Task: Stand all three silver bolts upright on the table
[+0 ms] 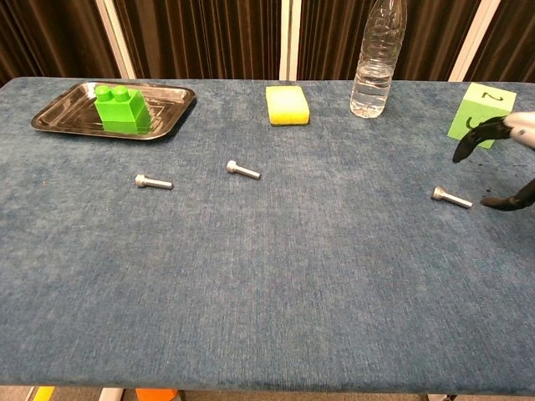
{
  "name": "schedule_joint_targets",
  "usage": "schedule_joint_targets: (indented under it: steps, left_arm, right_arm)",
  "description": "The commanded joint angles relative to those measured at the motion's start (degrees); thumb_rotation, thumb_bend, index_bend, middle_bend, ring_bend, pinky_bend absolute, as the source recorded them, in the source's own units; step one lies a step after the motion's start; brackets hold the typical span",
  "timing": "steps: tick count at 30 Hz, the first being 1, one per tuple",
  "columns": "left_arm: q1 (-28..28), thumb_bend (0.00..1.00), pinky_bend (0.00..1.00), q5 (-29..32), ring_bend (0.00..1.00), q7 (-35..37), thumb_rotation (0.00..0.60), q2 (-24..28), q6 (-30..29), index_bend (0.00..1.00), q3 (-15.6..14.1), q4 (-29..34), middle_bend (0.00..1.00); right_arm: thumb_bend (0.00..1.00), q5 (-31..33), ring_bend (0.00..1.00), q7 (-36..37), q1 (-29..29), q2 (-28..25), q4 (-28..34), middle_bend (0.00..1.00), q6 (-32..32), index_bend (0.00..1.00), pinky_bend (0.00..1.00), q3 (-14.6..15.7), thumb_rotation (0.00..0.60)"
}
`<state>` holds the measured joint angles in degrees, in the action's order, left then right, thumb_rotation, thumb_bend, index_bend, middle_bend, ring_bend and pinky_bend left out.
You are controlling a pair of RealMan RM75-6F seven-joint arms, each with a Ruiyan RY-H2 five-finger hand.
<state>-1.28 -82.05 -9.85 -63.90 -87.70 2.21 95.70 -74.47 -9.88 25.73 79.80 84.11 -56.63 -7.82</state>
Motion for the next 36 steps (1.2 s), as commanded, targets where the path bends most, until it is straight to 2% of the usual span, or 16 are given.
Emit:
schedule_joint_targets:
  steps: [1, 11, 21, 28, 36]
  left_arm:
    - [0.0, 0.0, 0.0, 0.1, 0.0, 0.2, 0.6, -0.1, 0.2, 0.18, 0.0, -0.2, 0.07]
    - [-0.1, 0.0, 0.0, 0.1, 0.0, 0.7, 0.6, -0.4, 0.6, 0.18, 0.0, -0.9, 0.07]
    - [0.2, 0.0, 0.0, 0.3, 0.0, 0.8, 0.6, -0.4, 0.6, 0.18, -0.1, -0.8, 0.07]
    - [0.3, 0.0, 0.0, 0.5, 0.0, 0.7, 0.6, -0.2, 0.8, 0.18, -0.1, -0.6, 0.07]
    - [0.3, 0.0, 0.0, 0.6, 0.0, 0.8, 0.6, -0.2, 1.1, 0.18, -0.2, -0.6, 0.07]
  right_arm:
    - [0.16, 1.7, 0.08, -1.2, 0.7, 2.5, -2.5, 0.27, 0.0, 0.34, 0.14, -0.3, 0.6]
    - [0.16, 4.1, 0.08, -1.0, 3.0, 6.6, -8.5, 0.27, 2.2, 0.37, 0.14, -0.8, 0.6]
    - [0.16, 6.8, 0.08, -1.4, 4.6, 7.8, -12.2, 0.27, 3.1, 0.38, 0.14, -2.2, 0.6]
    - [0.22, 6.5, 0.08, -1.0, 5.0, 6.8, -11.2, 0.26, 4.4, 0.41, 0.14, -1.1, 0.6]
    - [0.31, 5.6, 0.06, 0.3, 4.5, 7.1, -11.7, 0.23, 3.0, 0.45, 0.12, -0.6, 0.6]
